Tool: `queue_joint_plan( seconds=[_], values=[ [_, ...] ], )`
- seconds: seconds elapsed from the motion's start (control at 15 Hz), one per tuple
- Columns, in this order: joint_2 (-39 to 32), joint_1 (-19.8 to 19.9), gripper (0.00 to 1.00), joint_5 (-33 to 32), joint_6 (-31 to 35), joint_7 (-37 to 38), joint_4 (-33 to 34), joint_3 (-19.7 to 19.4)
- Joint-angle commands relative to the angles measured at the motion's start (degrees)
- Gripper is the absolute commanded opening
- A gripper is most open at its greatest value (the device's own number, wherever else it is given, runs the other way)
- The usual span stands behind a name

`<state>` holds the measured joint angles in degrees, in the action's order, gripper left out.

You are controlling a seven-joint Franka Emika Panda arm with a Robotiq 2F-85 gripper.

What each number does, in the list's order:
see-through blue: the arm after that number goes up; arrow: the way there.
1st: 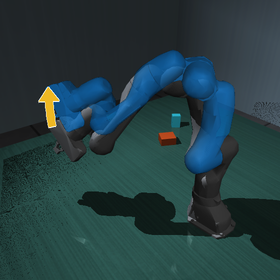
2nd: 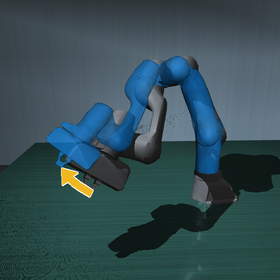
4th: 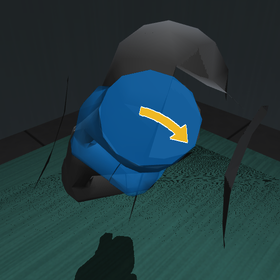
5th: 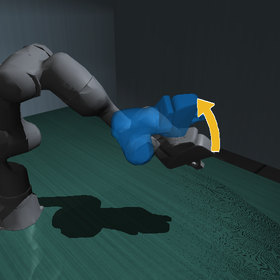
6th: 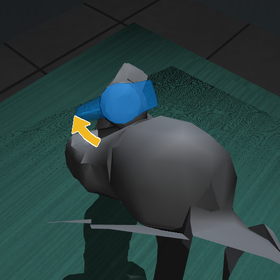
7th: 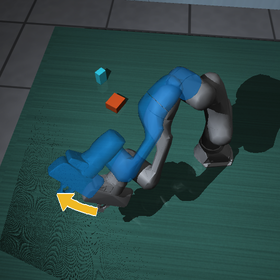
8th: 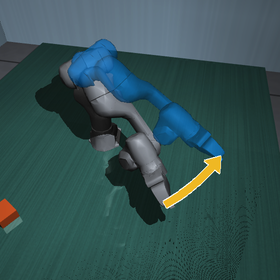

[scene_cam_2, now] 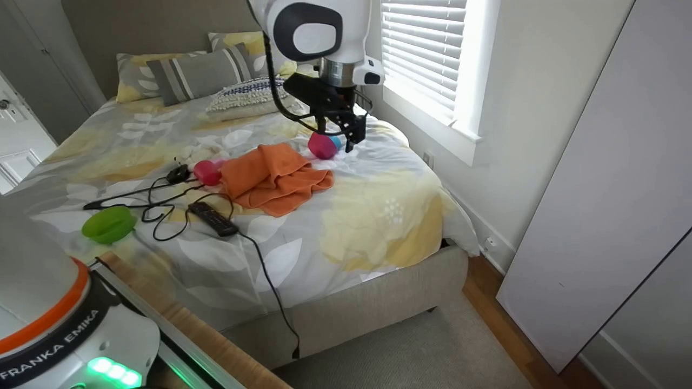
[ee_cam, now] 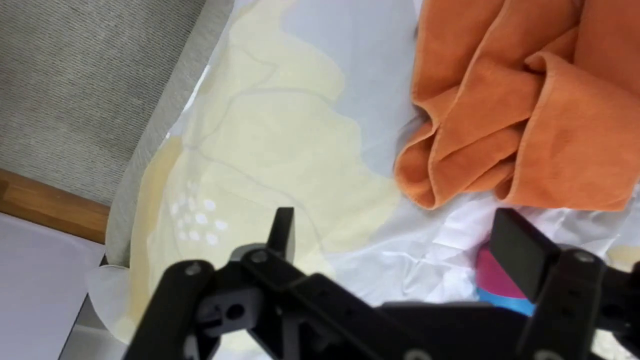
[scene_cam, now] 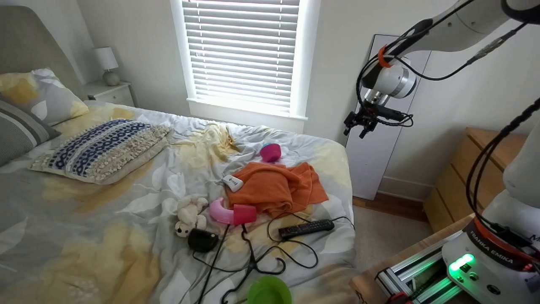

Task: Pull the corner of the bed covers

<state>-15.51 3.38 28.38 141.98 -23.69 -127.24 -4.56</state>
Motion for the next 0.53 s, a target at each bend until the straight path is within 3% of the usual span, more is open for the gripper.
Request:
queue_joint_plan(
  seconds=[0.0,0.47],
  values=[
    [-11.65,7.79,1.0,0.98,-2.8,-8.13,11.82,3.42],
    [-27.82,18.74,1.0,0.56,-8.38,-10.76,29.1,7.63]
  ],
)
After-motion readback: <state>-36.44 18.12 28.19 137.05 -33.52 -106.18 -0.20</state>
